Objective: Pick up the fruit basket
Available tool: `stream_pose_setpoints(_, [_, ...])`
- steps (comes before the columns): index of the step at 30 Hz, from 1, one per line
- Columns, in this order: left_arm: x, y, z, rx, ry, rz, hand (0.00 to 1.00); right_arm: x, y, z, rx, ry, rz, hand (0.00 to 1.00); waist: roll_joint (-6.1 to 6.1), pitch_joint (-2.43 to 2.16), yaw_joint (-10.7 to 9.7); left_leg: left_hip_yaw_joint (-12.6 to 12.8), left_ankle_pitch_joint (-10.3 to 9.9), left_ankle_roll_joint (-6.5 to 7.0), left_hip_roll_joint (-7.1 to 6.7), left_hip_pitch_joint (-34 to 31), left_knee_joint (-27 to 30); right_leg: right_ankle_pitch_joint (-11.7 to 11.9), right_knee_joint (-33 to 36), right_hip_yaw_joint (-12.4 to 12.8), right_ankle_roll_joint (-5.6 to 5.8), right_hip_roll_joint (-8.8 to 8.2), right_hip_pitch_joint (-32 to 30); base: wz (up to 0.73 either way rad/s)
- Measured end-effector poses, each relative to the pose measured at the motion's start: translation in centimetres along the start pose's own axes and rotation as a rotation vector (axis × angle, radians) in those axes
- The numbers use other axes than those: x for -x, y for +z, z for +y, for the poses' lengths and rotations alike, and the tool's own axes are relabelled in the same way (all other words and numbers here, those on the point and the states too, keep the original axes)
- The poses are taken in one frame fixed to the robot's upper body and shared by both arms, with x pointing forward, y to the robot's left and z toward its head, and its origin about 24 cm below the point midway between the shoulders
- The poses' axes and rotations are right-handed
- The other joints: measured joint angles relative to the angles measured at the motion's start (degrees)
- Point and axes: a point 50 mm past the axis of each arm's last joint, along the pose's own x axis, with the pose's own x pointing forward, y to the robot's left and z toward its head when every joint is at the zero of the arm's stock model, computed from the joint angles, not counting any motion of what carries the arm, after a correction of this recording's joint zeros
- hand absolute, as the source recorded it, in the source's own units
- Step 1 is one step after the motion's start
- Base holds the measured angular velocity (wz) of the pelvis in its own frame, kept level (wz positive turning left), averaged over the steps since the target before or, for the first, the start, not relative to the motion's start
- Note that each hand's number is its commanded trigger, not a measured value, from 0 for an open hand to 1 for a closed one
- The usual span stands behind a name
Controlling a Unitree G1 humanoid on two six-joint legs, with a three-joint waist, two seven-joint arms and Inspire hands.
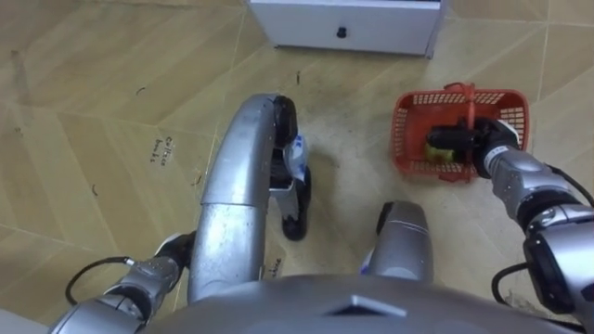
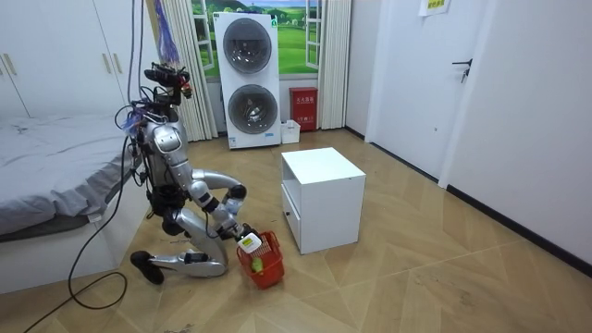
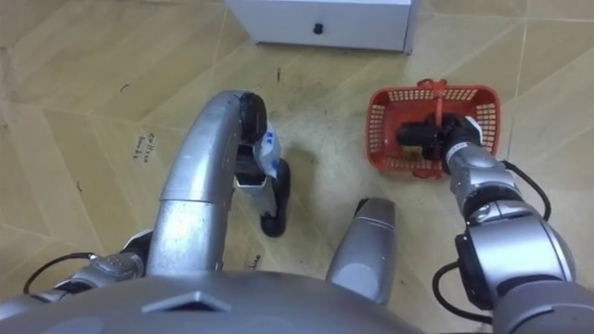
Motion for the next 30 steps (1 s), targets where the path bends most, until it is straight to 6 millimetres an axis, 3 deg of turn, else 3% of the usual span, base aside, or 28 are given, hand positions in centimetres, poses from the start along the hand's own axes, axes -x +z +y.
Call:
stream_pose_setpoints(3, [-0.1, 0.7, 0.2, -0.004, 0.005, -0.015, 0.0, 0.0, 0.9, 0.4, -0.002, 0.01, -0.039, 1.0, -0.51, 0.14, -0.2, -1.6, 0.0, -0.16, -1.76, 0.1, 0.4, 0.0, -0.2, -0.1, 0.01, -0.03, 1.3, -0.04])
stream_pose_setpoints(6, [-0.1, 1.6, 0.8, 0.024, 0.023, -0.044, 0.0, 0.0, 2.1, 1.0, 0.005, 0.031, -0.083, 1.0, -1.64, 0.18, -0.7, -2.1, -0.5, -0.42, -2.1, 0.9, 1.1, 0.0, -0.5, -0.2, 0.01, 0.16, 2.7, -0.01])
stream_pose_setpoints(8, [-0.1, 1.9, 1.3, 0.04, 0.035, -0.056, 0.0, 0.0, 3.0, 1.6, 0.005, 0.052, -0.122, 1.0, -2.24, -0.09, -1.6, -2.7, -0.8, -0.27, -2.96, 1.4, 1.4, 0.0, -0.9, -0.7, 0.02, 0.04, 4.0, 0.02])
stream_pose_setpoints(10, [-0.1, 2.5, 1.7, 0.048, 0.046, -0.071, 0.0, 0.1, 4.0, 2.0, 0.002, 0.069, -0.16, 1.0, -3.25, 0.05, -2.2, -3.3, -1.3, -0.04, -3.77, 2.2, 1.6, 0.1, -1.6, -1.2, 0.11, -0.04, 5.5, 0.06])
stream_pose_setpoints(12, [-0.1, 3.2, 1.9, 0.042, 0.053, -0.089, 0.0, 0.3, 5.2, 2.5, 0.001, 0.092, -0.205, 1.0, -3.87, -0.19, -3.4, -4.0, -2.3, 0.7, -4.32, 3.7, 1.6, -0.1, -3.8, -2.1, 0.4, 1.08, 7.9, 0.08])
stream_pose_setpoints(17, [0.0, 3.7, 2.6, 0.096, 0.097, -0.107, 0.0, 0.8, 7.4, 2.9, 0.019, 0.135, -0.281, 1.0, -4.23, -0.7, -3.4, -4.2, -3.5, 2.09, -3.51, 7.7, -1.9, -0.2, -11.9, -1.8, 0.47, 3.17, 9.7, -0.11])
stream_pose_setpoints(20, [0.0, 3.1, 2.7, 0.125, 0.122, -0.075, 0.0, 1.2, 8.4, 3.8, 0.019, 0.172, -0.318, 1.0, -4.16, -0.82, -2.3, -4.6, -3.2, 2.57, -1.49, 11.8, -8.0, -0.3, -21.4, -1.5, 0.7, 3.99, 9.7, -0.52])
stream_pose_setpoints(22, [0.1, 1.5, 2.3, 0.155, 0.131, -0.03, 0.0, 1.5, 9.0, 5.1, 0.013, 0.206, -0.348, 1.0, -4.13, -0.99, -1.3, -5.9, -2.4, 1.85, 0.08, 16.9, -15.0, -0.5, -32.7, -1.9, 1.06, 4.71, 11.6, -0.85])
stream_pose_setpoints(23, [0.1, 1.0, 2.2, 0.167, 0.133, -0.015, 0.0, 1.6, 9.0, 5.4, 0.011, 0.213, -0.353, 1.0, -4.14, -1.01, -1.2, -6.4, -1.7, 2.11, 0.47, 18.3, -16.8, -0.5, -36.3, -2.0, 1.15, 5.27, 12.6, -0.89])
stream_pose_setpoints(25, [0.3, -0.8, 2.0, 0.198, 0.143, 0.04, 0.0, 1.8, 9.5, 6.3, -0.003, 0.224, -0.376, 1.0, -3.81, -1.16, -0.8, -8.0, 3.6, 4.61, 2.19, 20.5, -18.4, -0.1, -47.7, -1.8, 1.22, 7.67, 16.7, -0.77])
stream_pose_setpoints(26, [0.6, -2.3, 1.7, 0.2, 0.142, 0.086, 0.0, 1.9, 9.2, 6.4, -0.017, 0.214, -0.372, 1.0, -3.57, -0.74, -0.1, -6.2, 6.4, 5.88, 1.39, 20.3, -19.4, -0.1, -55.5, -2.3, 1.21, 8.15, 21.4, -0.04])
stream_pose_setpoints(27, [0.5, -1.5, 1.5, 0.169, 0.14, 0.06, 0.0, 2.0, 9.2, 4.3, -0.039, 0.156, -0.375, 1.0, -4.65, -1.76, -0.7, -0.9, 7.0, 6.34, -2.79, 20.2, -31.5, -0.1, -61.7, -2.9, 1.23, 7.41, 24.1, 0.42])
stream_pose_setpoints(28, [0.6, -1.8, 1.2, 0.17, 0.141, 0.058, 0.0, 2.1, 9.9, 2.9, -0.051, 0.11, -0.38, 1.0, -4.67, -2.59, -1.4, 1.3, 9.8, 9.89, -3.3, 20.8, -36.3, 0.2, -66.5, -5.2, 1.75, 6.84, 25.7, 0.71])
stream_pose_setpoints(29, [0.6, -1.9, 1.2, 0.175, 0.151, 0.061, 0.0, 2.2, 10.2, 2.7, -0.059, 0.102, -0.383, 1.0, -4.64, -2.77, -1.2, 2.3, 9.4, 10.83, -2.98, 21.7, -37.9, 1.0, -69.3, -6.0, 2.34, 6.88, 26.5, 0.21])
stream_pose_setpoints(30, [0.7, -2.0, 1.2, 0.182, 0.172, 0.065, 0.0, 2.6, 10.7, 3.1, -0.04, 0.109, -0.404, 1.0, -4.53, -2.74, -1.2, 2.4, 9.4, 10.82, -2.63, 24.1, -42.1, 2.7, -74.4, -6.2, 2.96, 6.99, 27.3, -0.24])
